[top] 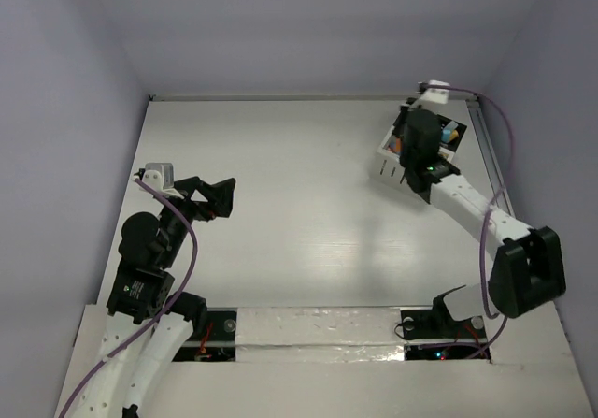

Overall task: Sort the stationery into containers
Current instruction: Place the pen in the storage box.

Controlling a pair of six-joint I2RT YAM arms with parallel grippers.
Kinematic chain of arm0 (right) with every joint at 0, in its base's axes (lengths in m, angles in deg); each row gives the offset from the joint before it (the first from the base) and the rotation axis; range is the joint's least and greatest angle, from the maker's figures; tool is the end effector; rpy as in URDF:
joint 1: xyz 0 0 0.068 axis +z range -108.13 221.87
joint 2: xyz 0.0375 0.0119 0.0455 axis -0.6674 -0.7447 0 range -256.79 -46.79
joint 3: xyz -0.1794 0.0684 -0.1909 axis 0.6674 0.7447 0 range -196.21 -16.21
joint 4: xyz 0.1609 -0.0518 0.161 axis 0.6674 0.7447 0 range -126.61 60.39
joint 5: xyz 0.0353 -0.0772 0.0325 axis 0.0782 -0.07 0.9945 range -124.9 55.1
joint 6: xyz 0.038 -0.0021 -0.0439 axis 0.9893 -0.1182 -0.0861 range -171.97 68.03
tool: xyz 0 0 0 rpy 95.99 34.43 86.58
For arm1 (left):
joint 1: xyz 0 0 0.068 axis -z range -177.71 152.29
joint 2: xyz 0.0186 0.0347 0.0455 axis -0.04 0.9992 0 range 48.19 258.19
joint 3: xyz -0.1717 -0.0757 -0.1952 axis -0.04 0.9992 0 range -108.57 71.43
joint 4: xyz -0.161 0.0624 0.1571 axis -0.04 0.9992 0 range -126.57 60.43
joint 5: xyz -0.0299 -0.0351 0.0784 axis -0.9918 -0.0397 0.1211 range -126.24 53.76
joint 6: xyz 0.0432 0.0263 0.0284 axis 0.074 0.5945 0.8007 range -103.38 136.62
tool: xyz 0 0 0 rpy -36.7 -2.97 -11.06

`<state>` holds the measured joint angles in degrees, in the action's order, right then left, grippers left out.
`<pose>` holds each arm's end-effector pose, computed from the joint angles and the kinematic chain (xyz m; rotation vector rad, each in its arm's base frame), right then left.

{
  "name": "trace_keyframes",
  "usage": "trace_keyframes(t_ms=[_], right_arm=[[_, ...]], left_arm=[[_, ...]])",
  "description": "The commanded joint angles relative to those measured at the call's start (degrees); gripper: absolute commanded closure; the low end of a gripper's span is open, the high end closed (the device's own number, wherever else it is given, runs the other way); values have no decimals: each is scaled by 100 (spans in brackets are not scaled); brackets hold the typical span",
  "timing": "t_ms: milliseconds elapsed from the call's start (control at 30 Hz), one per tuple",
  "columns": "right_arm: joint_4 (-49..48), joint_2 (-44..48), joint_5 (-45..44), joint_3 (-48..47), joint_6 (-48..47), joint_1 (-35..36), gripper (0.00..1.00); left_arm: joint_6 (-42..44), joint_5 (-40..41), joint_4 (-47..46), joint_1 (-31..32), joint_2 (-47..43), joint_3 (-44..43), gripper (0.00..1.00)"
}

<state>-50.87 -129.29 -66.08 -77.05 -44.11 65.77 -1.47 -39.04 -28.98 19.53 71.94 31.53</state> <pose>0.2979 0.1084 0.3355 0.1684 1.6728 -0.0456 0.0798 -0.0268 0.3537 0.0304 1.4435 -0.5424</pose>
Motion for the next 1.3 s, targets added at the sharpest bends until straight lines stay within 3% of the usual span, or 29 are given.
trace_keyframes(t_ms=[0, 133, 233, 733, 867, 933, 1067, 1100, 1267], right_arm=[[-1095, 260, -380, 641, 225, -560, 100], [-2182, 348, -292, 1187, 234, -1307, 100], [-2449, 357, -327, 1320, 50, -1431, 100], [-2854, -451, -1048, 1303, -680, -1546, 100], [-2749, -583, -1048, 1206, -689, -1546, 95], [-2618, -557, -1039, 1232, -593, -1546, 89], [-2099, -356, -952, 1232, 3, -1546, 29], [-2011, -285, -864, 1250, 110, -1546, 23], [-1415, 382, -171, 1285, 654, -1546, 11]], left_arm=[[7, -71, -223, -27, -54, -185, 1], [16, -62, -223, 26, -54, -185, 1], [16, -44, -215, 78, -63, -194, 1], [16, -9, -197, 184, -169, -194, 1], [33, -9, -188, 236, -177, -194, 1], [33, -9, -188, 237, -186, -194, 1], [33, -9, -197, 237, -186, -202, 1], [33, -9, -197, 237, -186, -202, 1], [33, -9, -223, 237, -160, -176, 1]])
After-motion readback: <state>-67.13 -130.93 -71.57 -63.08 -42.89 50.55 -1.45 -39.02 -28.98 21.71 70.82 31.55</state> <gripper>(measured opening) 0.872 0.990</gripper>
